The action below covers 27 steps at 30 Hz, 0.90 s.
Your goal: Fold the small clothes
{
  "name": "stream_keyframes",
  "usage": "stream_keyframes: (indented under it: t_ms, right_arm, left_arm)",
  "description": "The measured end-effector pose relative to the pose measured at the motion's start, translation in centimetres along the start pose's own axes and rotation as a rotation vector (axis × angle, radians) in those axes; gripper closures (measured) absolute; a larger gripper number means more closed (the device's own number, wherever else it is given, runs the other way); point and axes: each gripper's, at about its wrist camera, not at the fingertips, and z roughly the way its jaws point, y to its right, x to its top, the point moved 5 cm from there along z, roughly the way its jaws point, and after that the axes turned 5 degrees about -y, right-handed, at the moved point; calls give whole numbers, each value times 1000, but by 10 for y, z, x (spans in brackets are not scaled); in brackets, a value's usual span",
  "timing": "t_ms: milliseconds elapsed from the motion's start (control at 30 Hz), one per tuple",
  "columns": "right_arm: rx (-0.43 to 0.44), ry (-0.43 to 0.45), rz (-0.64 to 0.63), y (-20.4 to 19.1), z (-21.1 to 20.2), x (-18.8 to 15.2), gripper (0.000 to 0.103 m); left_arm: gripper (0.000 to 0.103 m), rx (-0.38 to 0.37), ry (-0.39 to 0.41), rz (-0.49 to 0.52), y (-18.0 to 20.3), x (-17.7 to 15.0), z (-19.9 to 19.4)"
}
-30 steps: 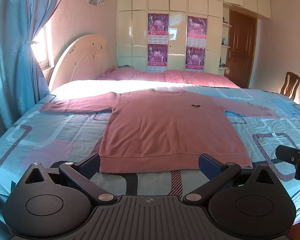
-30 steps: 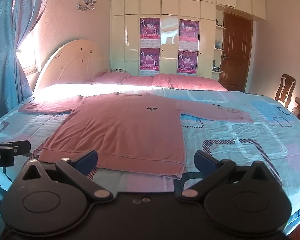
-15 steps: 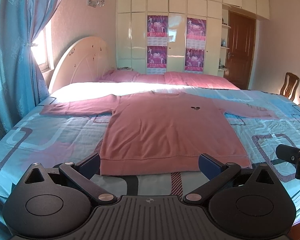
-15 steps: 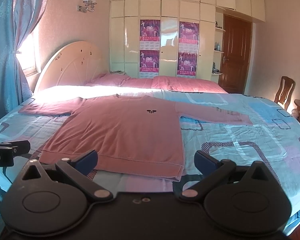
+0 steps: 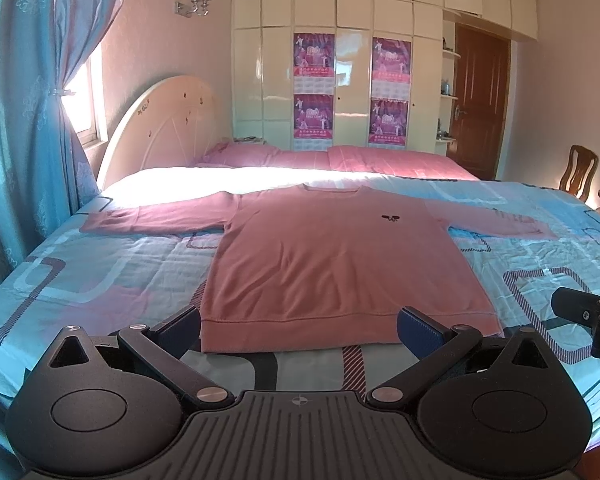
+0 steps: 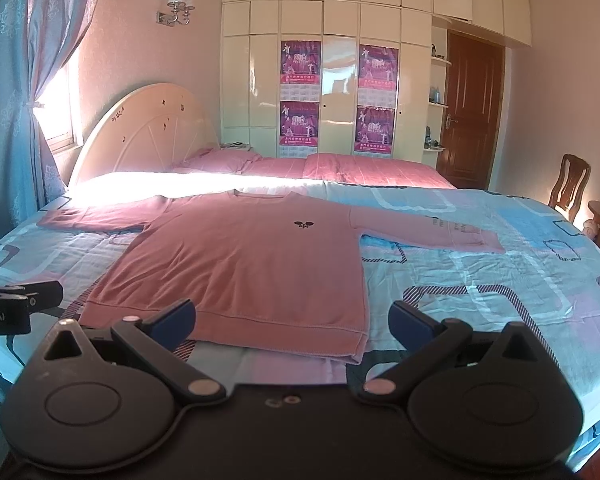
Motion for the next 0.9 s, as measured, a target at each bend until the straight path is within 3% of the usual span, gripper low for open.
stream_keyframes:
  t_ms: [900]
  right_arm:
    - [3, -3, -1, -3, -4, -3, 1]
  left_arm:
    - [0, -2, -3, 1, 0, 1, 0]
